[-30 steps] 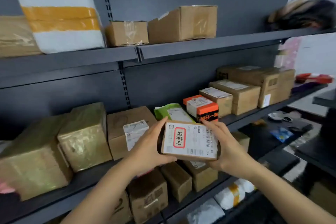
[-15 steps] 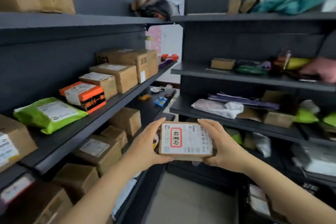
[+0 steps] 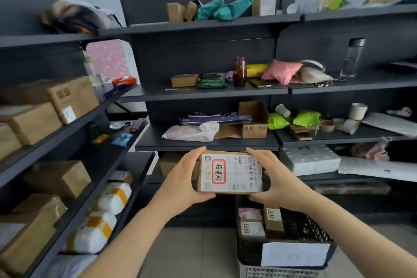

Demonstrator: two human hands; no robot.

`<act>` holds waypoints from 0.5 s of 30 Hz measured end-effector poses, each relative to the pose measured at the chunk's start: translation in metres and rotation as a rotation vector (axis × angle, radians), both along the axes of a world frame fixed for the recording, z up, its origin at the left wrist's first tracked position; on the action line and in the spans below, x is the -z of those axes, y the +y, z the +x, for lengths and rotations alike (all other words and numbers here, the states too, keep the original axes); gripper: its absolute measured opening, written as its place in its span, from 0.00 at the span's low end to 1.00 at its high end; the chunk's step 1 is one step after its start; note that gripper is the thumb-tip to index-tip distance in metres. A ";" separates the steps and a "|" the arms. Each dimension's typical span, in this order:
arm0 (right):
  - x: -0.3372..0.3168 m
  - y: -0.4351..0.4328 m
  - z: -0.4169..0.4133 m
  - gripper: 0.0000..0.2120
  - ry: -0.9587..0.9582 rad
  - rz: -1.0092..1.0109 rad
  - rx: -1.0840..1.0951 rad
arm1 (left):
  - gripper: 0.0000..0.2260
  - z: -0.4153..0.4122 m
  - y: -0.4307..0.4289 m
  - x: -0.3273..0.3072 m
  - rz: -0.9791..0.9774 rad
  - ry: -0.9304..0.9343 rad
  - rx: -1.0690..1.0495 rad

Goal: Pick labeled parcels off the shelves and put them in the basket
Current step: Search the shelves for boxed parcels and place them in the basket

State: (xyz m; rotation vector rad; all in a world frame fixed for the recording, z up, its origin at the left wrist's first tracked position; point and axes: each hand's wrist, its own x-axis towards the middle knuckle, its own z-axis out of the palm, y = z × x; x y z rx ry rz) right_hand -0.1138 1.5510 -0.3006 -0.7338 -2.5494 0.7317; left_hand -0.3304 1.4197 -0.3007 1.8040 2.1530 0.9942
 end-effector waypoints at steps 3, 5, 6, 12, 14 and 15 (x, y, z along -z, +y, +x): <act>0.002 0.029 0.039 0.47 -0.021 0.038 0.025 | 0.46 0.037 0.032 0.001 -0.016 0.021 0.033; 0.005 0.046 0.061 0.46 -0.033 0.086 0.039 | 0.46 0.059 0.054 0.004 -0.026 0.013 0.060; 0.006 0.054 0.070 0.46 -0.040 0.108 0.046 | 0.46 0.069 0.064 0.006 -0.031 0.004 0.073; 0.024 0.099 0.114 0.47 -0.109 0.144 0.082 | 0.46 0.108 0.129 0.025 -0.111 0.003 0.165; 0.035 0.115 0.122 0.47 -0.130 0.132 0.111 | 0.46 0.114 0.151 0.036 -0.131 -0.009 0.194; 0.042 0.124 0.124 0.47 -0.141 0.121 0.130 | 0.46 0.116 0.163 0.043 -0.145 -0.012 0.210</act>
